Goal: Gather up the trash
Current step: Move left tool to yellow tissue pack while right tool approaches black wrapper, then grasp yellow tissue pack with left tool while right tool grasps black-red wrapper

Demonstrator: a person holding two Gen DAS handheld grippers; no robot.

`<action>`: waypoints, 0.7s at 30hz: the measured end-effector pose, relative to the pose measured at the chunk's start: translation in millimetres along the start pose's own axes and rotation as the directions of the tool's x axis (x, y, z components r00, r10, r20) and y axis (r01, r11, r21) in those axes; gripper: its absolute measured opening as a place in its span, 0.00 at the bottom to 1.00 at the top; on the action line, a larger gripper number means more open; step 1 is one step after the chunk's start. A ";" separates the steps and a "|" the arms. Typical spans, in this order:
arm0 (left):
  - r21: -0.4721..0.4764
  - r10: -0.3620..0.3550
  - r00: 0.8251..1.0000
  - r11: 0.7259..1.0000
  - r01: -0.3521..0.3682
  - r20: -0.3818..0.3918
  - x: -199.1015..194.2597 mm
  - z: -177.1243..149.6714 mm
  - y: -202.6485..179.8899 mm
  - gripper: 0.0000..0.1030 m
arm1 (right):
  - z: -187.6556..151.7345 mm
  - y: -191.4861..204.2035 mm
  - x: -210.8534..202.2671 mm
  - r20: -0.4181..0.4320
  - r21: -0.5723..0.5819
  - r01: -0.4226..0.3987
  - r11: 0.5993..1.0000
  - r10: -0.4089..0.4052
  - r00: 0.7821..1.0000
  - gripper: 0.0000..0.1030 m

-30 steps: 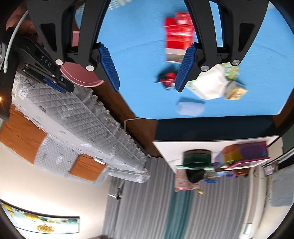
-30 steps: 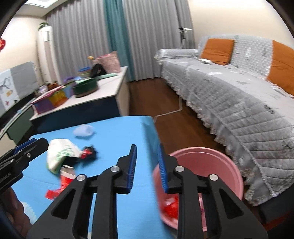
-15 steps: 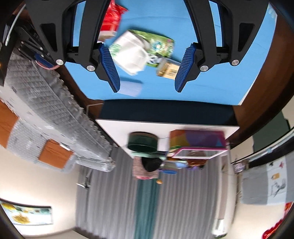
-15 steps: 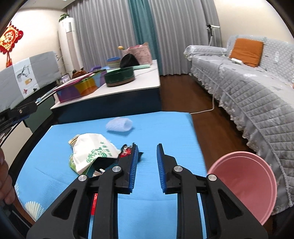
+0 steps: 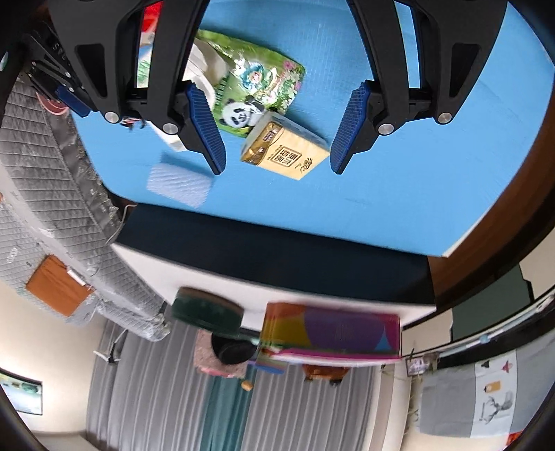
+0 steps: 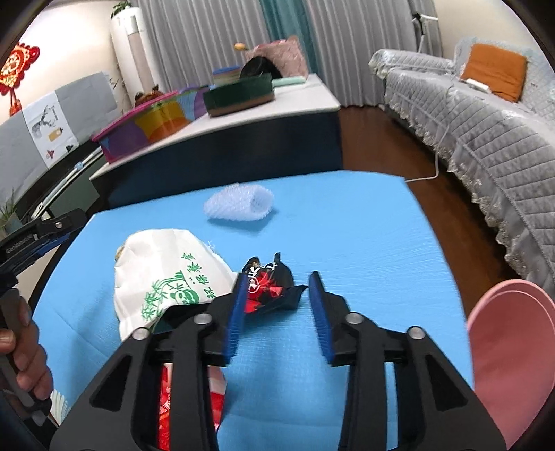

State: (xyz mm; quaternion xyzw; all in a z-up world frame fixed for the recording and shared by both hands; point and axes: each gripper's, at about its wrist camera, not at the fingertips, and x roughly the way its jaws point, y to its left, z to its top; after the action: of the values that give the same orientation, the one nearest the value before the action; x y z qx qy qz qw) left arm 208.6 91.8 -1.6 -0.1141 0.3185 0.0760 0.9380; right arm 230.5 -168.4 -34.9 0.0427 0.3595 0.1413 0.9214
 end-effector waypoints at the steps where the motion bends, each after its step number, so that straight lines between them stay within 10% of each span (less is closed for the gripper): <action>1: -0.005 0.007 1.000 1.000 -0.007 -0.013 7.9 -0.6 -0.4 0.67 | 1.0 1.1 3.3 -0.006 -0.006 0.000 1.000 0.000 1.000 0.42; 7: -0.033 0.050 0.997 0.998 -0.053 -0.064 39.2 0.4 -2.1 0.86 | 2.0 3.1 18.8 -0.055 -0.023 0.000 1.000 -0.002 0.998 0.45; 21: -0.079 0.097 0.975 0.990 -0.115 -0.200 74.9 -8.1 0.3 0.90 | -6.0 -5.2 39.0 -0.127 -0.027 0.032 0.999 -0.035 0.991 0.42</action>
State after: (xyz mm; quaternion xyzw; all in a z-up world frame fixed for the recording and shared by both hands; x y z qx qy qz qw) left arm 262.6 95.2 -54.0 -0.1462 0.4112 0.1284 0.8905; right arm 255.0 -162.2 -65.6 0.0161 0.4163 0.1329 0.8993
